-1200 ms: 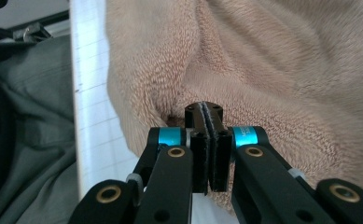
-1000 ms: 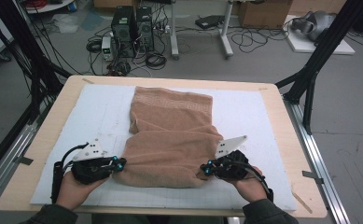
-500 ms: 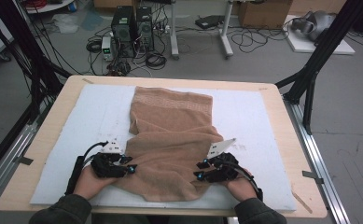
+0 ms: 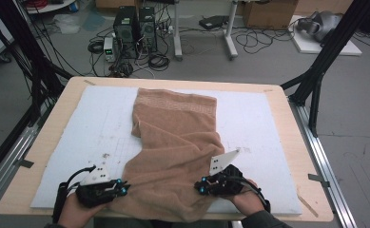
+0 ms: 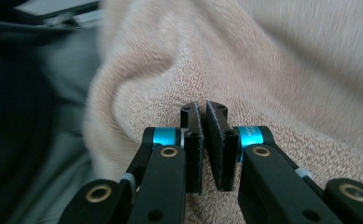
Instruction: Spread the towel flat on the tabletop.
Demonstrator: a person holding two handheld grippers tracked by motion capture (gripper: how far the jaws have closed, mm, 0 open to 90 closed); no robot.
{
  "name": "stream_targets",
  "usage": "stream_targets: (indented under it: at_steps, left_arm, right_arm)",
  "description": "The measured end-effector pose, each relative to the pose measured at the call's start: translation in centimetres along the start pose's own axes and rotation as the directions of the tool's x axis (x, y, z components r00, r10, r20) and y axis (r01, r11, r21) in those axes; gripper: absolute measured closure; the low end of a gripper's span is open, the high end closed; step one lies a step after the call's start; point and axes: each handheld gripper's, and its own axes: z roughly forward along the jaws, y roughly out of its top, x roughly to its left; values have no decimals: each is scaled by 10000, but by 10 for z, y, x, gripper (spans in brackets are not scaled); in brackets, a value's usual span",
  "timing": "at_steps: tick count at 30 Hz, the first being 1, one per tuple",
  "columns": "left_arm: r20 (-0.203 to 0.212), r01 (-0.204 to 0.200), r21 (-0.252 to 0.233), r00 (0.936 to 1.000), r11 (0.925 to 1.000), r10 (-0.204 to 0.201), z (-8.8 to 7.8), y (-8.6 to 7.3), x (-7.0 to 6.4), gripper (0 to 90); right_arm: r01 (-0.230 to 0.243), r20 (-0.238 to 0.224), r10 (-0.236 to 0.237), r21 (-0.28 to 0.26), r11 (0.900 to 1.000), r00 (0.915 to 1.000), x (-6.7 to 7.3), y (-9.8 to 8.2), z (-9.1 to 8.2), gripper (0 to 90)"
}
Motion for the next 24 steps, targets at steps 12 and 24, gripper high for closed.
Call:
stream_targets:
  at_steps: [12, 24]
  left_arm:
    - [-830, 179, -301, 9963, 9994, -204, 33, 35, 48, 566]
    - [-656, 453, 491, 9970, 9978, -420, 39, 16, 39, 855]
  right_arm:
    - [-925, 1703, 856, 333, 9952, 9817, -42, -16, 0, 611]
    - [-786, 1356, 726, 391, 9961, 9881, -37, -15, 18, 866]
